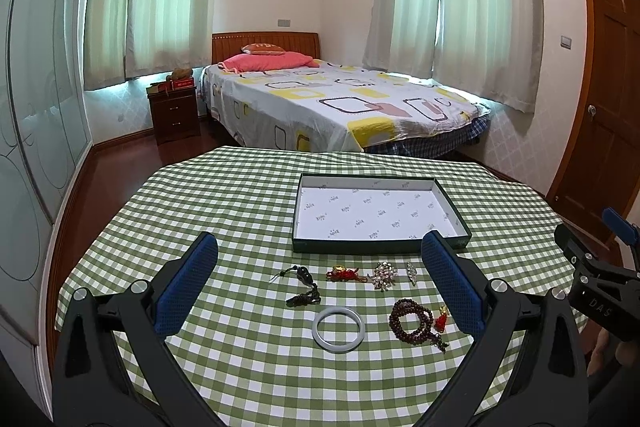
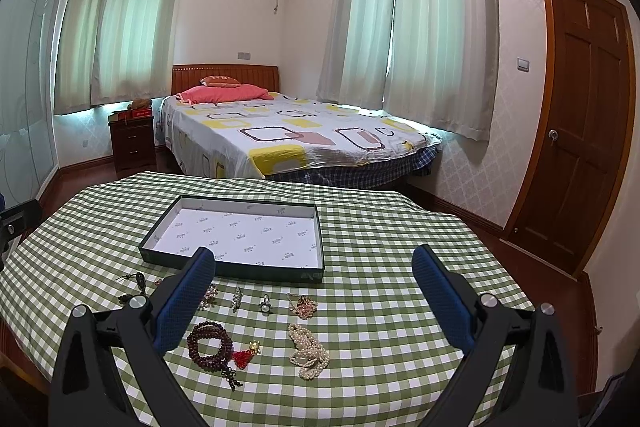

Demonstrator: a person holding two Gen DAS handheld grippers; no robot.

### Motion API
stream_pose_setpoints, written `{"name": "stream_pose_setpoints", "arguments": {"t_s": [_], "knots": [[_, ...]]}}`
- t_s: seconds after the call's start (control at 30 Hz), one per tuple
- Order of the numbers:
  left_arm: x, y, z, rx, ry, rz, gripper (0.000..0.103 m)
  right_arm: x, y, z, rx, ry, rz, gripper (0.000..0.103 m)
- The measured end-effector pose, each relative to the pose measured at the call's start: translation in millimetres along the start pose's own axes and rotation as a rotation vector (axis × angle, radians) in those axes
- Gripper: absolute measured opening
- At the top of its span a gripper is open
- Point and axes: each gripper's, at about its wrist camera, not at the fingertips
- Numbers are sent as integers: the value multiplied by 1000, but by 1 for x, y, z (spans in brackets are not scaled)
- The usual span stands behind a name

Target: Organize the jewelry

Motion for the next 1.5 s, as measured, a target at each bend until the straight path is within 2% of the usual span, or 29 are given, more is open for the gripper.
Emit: {"name": "stream_pose_setpoints", "arguments": {"t_s": [1.5], "knots": [[-2, 0, 1, -1, -4, 1, 99, -1, 1, -1, 1, 1, 2, 96]]}}
Point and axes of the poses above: each gripper's, at about its wrist camera, not at the fingertips, and y roughly against the way its jaws point, z to its right, x to its top, and after that the axes turned 8 degrees about -z, right-handed
